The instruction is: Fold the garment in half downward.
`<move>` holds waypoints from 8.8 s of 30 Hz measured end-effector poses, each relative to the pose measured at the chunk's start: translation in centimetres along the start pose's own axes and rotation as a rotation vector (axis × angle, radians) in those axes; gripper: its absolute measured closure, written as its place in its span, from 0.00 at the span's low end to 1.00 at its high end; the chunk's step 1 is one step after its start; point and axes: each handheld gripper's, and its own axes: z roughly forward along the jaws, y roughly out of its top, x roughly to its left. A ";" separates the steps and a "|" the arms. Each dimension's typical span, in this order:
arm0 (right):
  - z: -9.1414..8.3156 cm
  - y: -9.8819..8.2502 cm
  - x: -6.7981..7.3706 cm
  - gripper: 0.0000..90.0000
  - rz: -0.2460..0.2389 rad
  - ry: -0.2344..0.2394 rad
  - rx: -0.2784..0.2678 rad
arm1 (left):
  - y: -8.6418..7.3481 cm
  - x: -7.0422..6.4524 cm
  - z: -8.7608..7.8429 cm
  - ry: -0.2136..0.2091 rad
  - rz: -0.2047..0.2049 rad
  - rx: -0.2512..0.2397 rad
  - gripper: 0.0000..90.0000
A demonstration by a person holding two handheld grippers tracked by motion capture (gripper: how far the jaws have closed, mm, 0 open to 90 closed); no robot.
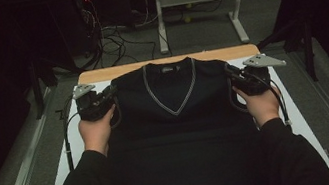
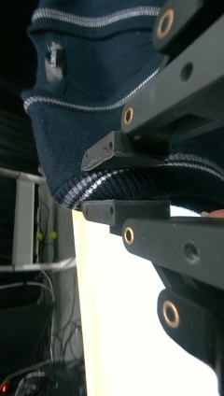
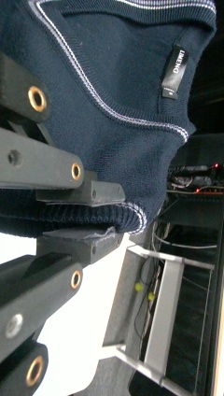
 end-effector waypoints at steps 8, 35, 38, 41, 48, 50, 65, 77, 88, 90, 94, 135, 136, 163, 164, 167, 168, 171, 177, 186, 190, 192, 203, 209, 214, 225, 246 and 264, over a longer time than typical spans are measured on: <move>-2.8 -3.2 0.8 0.88 0.003 0.059 -0.017 | -4.2 -0.5 -2.8 -0.074 -0.008 -0.011 0.79; -10.2 -10.9 3.8 0.88 -0.058 0.157 -0.037 | -11.2 -2.9 -9.4 -0.158 0.074 0.005 0.79; -11.3 -10.9 4.2 0.88 -0.062 0.164 -0.058 | -11.3 -3.5 -10.4 -0.173 0.081 -0.006 0.79; -12.2 -10.9 4.6 0.88 -0.073 0.171 -0.066 | -11.7 -4.2 -11.5 -0.184 0.096 -0.014 0.79; -14.1 -11.6 5.3 0.88 -0.064 0.192 -0.064 | -13.0 -5.2 -13.8 -0.207 0.098 -0.001 0.78; -14.8 -11.8 5.5 0.88 -0.067 0.195 -0.066 | -13.2 -5.5 -14.4 -0.214 0.105 -0.001 0.78; -16.4 -14.2 6.1 0.87 -0.049 0.226 0.064 | -15.7 -4.6 -14.2 -0.217 0.073 0.207 0.78; -14.1 -15.7 4.7 0.57 0.025 0.167 0.198 | -16.0 -3.1 -12.4 -0.121 0.050 0.311 0.38; -11.9 -14.6 0.8 0.40 0.133 0.011 0.192 | -14.0 0.6 -9.6 -0.042 -0.035 0.300 0.21; -10.9 -14.6 0.2 0.38 0.143 0.010 0.221 | -13.9 1.2 -8.6 -0.032 -0.056 0.321 0.20; -8.7 -14.5 -0.3 0.36 0.142 0.008 0.270 | -13.8 1.9 -6.9 -0.022 -0.079 0.355 0.20; -7.6 -9.9 0.6 0.89 0.022 0.010 0.064 | -9.9 1.1 -7.1 -0.027 0.023 0.095 0.88; -7.5 -9.7 0.5 0.89 0.015 0.004 0.059 | -9.7 1.1 -7.0 -0.023 0.029 0.093 0.88; -1.2 -4.2 -2.6 0.90 -0.023 -0.090 0.064 | -2.0 2.4 -1.1 0.148 0.103 0.109 0.88; -1.0 -4.1 -2.7 0.90 -0.027 -0.094 0.065 | -1.8 2.5 -0.8 0.153 0.105 0.112 0.88; -0.4 -3.7 -3.1 0.91 -0.033 -0.102 0.066 | -1.1 2.7 0.0 0.171 0.112 0.111 0.88; -0.2 -3.5 -3.2 0.91 -0.039 -0.108 0.064 | -0.8 2.8 0.2 0.175 0.109 0.107 0.87; 0.0 -2.7 -3.4 0.91 -0.037 -0.120 0.049 | -0.4 3.1 0.5 0.174 0.079 0.093 0.87; 1.6 -2.6 -3.7 0.45 0.002 -0.154 0.115 | -1.2 5.2 2.0 0.187 -0.080 0.248 0.35; 1.1 -4.2 -3.9 0.32 0.054 -0.103 0.136 | -3.1 4.8 1.3 0.135 -0.057 0.242 0.23; 1.0 -5.1 -3.4 0.32 0.071 -0.075 0.141 | -3.9 3.9 1.4 0.083 -0.019 0.263 0.23; 0.8 -5.5 -3.2 0.31 0.082 -0.055 0.133 | -4.3 3.5 1.4 0.057 -0.008 0.261 0.23; -0.2 -8.4 -1.1 0.30 0.108 0.062 0.139 | -7.5 1.9 0.6 -0.035 0.044 0.266 0.23; -0.5 -9.8 -0.1 0.30 0.100 0.094 0.159 | -9.0 1.6 0.4 -0.039 0.066 0.277 0.23; -0.5 -10.8 0.6 0.30 0.086 0.115 0.186 | -9.7 1.5 0.6 -0.075 0.071 0.289 0.23; -0.1 -11.6 1.4 0.50 0.059 0.127 0.278 | -10.7 1.0 1.6 -0.060 0.099 0.362 0.32; -2.3 -11.1 2.2 0.89 -0.011 0.114 0.232 | -10.8 -0.6 -1.7 -0.098 0.155 0.278 0.76; -6.9 -13.0 2.9 0.89 -0.023 0.171 0.210 | -13.0 -2.0 -5.3 -0.174 0.159 0.307 0.76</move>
